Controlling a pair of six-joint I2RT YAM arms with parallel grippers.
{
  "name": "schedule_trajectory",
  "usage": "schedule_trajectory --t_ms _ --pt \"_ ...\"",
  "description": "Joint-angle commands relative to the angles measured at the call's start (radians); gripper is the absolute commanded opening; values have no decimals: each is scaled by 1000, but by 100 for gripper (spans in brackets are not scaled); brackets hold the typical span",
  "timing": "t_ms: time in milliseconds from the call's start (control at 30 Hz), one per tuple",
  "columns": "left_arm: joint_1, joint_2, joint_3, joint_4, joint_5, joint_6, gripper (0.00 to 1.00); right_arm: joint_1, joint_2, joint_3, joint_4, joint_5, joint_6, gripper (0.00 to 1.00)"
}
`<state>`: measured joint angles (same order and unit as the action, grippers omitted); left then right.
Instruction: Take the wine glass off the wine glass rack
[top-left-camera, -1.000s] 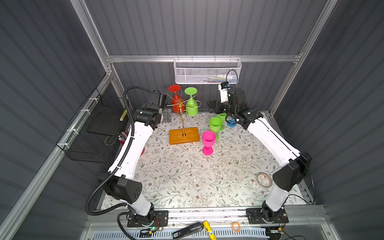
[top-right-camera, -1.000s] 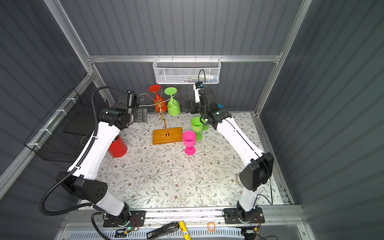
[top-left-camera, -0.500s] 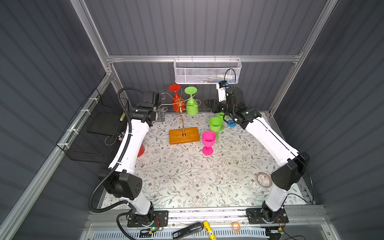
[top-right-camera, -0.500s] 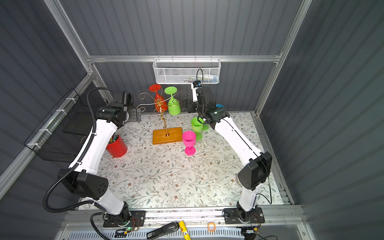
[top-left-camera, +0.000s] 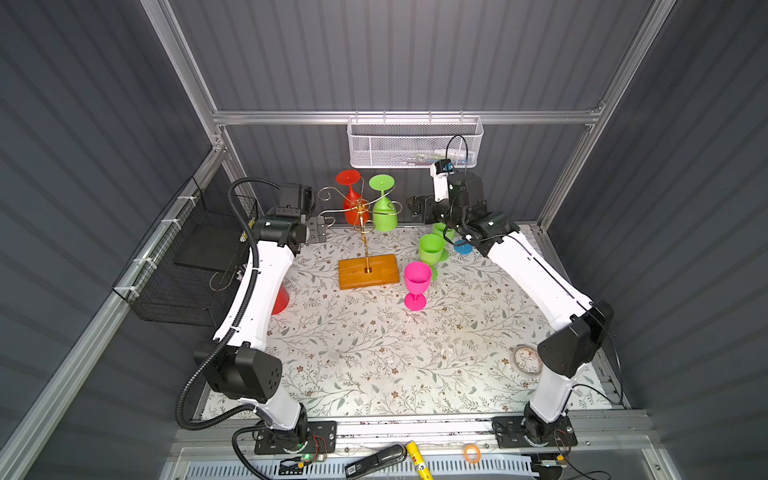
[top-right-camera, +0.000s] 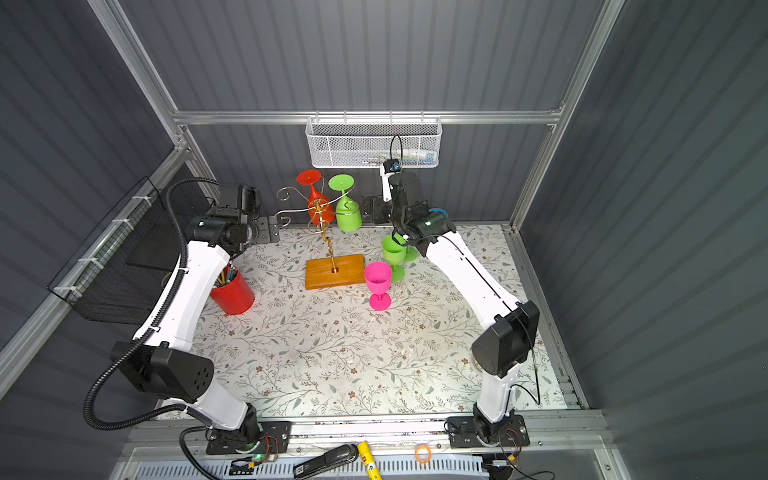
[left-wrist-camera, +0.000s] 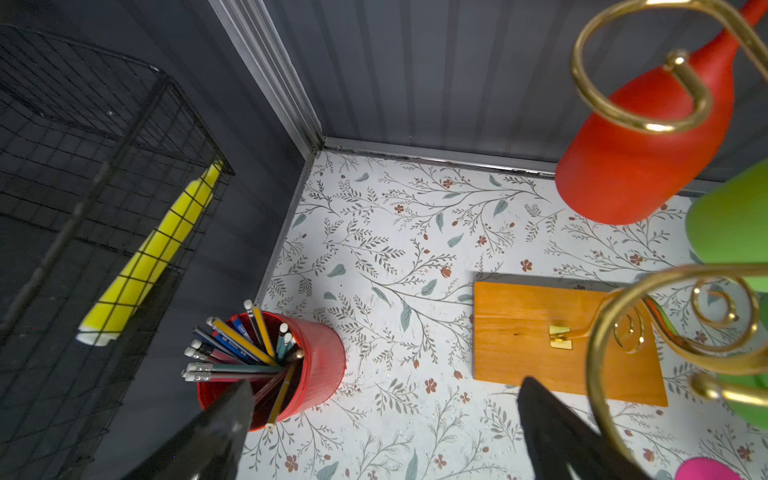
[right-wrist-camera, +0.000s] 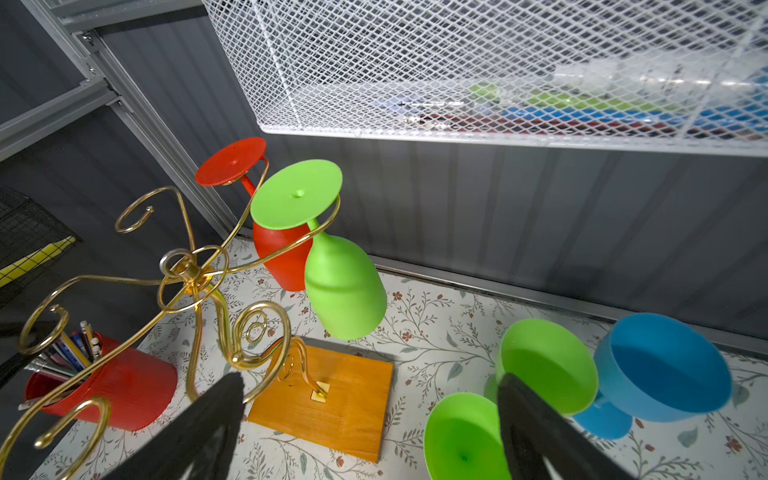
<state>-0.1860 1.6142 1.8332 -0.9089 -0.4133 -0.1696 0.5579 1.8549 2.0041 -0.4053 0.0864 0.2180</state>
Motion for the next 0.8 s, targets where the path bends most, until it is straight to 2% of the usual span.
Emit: schedule_trajectory --t_ms 0,433,633,767 --pt "2 -50 -37 24 56 -18 99 1 39 36 -39 38 -26 95" --pt "-1 -124 -92 98 314 -21 99 -4 30 3 -6 37 -31 96" --pt "-3 -137 -71 98 359 -23 99 -6 24 -5 6 28 -22 96" --pt "-6 -119 -52 85 351 -11 99 -13 45 31 -10 22 -22 96"
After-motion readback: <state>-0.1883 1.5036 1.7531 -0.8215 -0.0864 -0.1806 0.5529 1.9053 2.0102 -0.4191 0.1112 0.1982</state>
